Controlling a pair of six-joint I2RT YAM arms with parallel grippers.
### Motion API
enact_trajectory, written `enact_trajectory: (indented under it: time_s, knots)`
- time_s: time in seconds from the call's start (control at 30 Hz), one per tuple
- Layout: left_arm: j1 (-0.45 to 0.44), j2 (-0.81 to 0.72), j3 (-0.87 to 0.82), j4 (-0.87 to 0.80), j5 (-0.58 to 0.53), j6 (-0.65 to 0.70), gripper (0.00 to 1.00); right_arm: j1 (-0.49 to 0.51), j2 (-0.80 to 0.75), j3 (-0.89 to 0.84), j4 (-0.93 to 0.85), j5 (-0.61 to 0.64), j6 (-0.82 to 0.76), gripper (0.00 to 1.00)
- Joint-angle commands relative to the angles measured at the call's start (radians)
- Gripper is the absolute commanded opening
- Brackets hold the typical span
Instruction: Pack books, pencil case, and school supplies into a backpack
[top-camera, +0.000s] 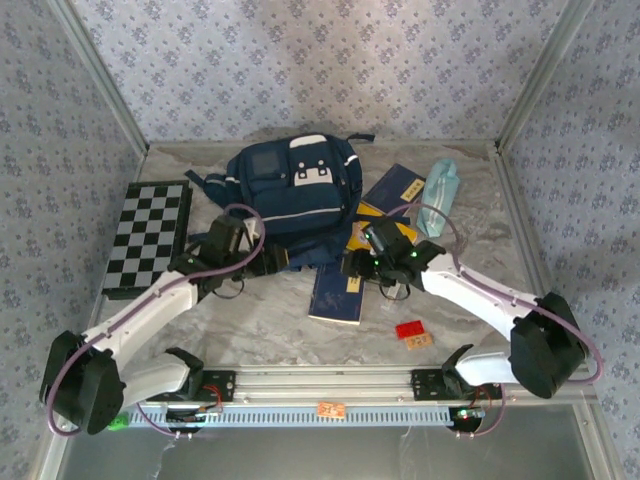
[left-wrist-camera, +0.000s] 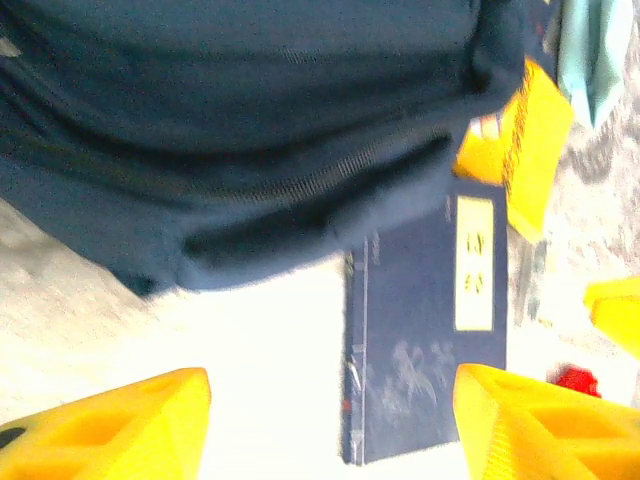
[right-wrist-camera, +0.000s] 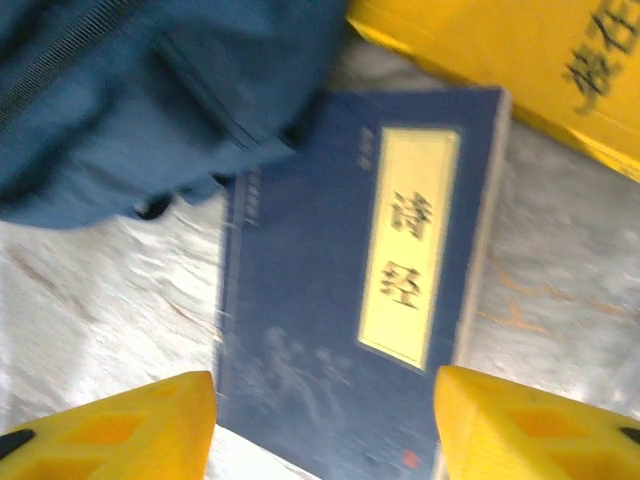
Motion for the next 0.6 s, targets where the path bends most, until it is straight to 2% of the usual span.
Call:
enact_trajectory:
  time_s: [0.0,0.17,0.43,0.57]
  knots:
    - [-0.087,-0.013,-0.025,0.047,0.024,-0.070,0.65,-0.004,-0.024,-0.065,0.024,-0.066,0.004,0.52]
    - [-0.196,0.050,-0.077,0.180,0.006,-0.131,0.64,-0.037,-0.015,-0.139,0.060,-0.076,0.014,0.47]
    - [-0.291,0.250,-0.043,0.313,-0.031,-0.162,0.61,-0.051,0.029,-0.189,0.163,-0.127,0.021,0.46]
    - [-0.306,0.334,-0.018,0.338,-0.040,-0.175,0.58,-0.068,0.059,-0.198,0.192,-0.148,0.010,0.47]
